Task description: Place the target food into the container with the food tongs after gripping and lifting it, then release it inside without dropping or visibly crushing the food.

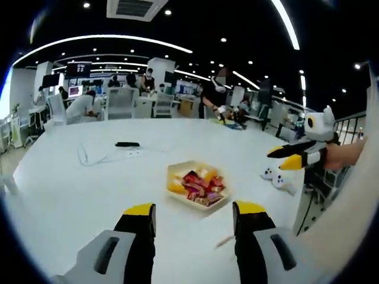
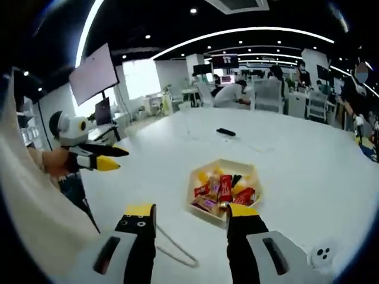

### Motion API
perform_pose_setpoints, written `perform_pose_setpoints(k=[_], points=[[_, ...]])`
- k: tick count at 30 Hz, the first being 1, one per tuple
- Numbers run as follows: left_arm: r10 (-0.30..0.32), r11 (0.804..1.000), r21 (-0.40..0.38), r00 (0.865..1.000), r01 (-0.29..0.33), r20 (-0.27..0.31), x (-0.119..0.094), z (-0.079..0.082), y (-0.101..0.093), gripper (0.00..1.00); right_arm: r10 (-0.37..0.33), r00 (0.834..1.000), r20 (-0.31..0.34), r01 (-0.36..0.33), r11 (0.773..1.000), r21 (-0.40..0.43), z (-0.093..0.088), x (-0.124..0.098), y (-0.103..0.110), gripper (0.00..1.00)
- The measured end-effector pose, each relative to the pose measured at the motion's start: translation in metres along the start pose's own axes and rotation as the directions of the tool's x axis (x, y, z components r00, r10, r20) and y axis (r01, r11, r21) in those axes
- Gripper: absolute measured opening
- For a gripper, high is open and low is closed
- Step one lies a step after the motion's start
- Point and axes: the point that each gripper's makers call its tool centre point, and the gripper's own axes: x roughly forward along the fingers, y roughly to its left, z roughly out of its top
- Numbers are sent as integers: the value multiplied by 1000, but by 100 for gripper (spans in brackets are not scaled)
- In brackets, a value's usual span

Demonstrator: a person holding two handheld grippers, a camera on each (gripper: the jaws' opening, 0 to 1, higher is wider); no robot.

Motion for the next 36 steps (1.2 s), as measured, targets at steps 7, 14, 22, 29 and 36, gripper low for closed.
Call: perform_pose_setpoints(k=[7,14,22,29,36], points=[[145,989,4,968,-149,206,-52,44,25,62,46,955,294,-55,998,23,44,-44,17,64],[266,955,23,886,-296,380,-111,98,41,72,-26,820,571,53,998,-31,108,-103,15,77],[290,941,-16,782,-337,552,-149,144,29,78,-169,658,734,174,982,70,140,-162,-3,84],[409,856,-29,643,-516,648,-196,169,43,84,-306,499,811,282,942,182,150,-217,-37,90],[423,828,-60,551,-557,720,-227,182,48,86,-320,441,839,228,944,240,162,-221,-47,90]])
